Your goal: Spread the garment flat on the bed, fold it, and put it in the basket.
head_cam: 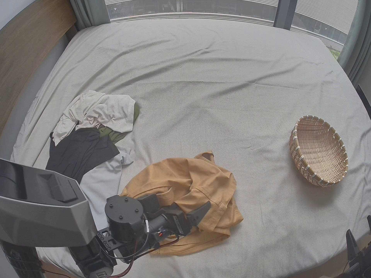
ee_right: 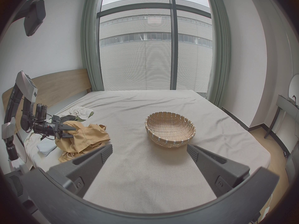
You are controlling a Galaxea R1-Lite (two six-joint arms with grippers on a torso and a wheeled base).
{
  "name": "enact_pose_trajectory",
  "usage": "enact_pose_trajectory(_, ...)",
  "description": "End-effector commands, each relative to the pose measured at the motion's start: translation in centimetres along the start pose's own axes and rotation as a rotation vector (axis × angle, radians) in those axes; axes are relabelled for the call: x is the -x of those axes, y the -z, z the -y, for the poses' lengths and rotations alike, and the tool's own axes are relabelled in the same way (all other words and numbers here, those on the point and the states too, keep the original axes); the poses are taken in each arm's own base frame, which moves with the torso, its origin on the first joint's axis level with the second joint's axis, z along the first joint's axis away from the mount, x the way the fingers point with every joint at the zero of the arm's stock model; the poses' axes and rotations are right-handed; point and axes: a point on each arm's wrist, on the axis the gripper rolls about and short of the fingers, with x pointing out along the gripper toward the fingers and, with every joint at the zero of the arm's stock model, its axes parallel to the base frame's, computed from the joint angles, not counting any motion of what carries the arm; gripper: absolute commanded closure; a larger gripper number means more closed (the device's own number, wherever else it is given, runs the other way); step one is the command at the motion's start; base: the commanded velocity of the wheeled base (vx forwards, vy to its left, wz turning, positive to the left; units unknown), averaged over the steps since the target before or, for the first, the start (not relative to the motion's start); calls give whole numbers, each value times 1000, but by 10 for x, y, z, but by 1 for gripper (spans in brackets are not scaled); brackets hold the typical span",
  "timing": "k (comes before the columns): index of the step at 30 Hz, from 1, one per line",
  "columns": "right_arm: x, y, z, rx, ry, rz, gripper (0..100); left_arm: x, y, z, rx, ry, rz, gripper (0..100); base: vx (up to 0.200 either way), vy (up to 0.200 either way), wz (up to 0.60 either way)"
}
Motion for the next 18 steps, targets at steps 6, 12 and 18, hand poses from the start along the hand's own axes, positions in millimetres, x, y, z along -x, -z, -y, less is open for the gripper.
enact_pose_trajectory(6, 0, 5, 0, 0, 0, -4, 0, 20, -16, -1, 11, -8, 38, 0, 0, 0, 0)
enact_pose_trajectory(12, 0, 5, 0, 0, 0, -4, 0, 41, -22, 3, 11, -3, 49, 0, 0, 0, 0)
enact_pose_trajectory(18, 0, 5, 0, 0, 0, -3, 0, 66, -31, 22, 7, 72, 85, 0, 0, 0, 0)
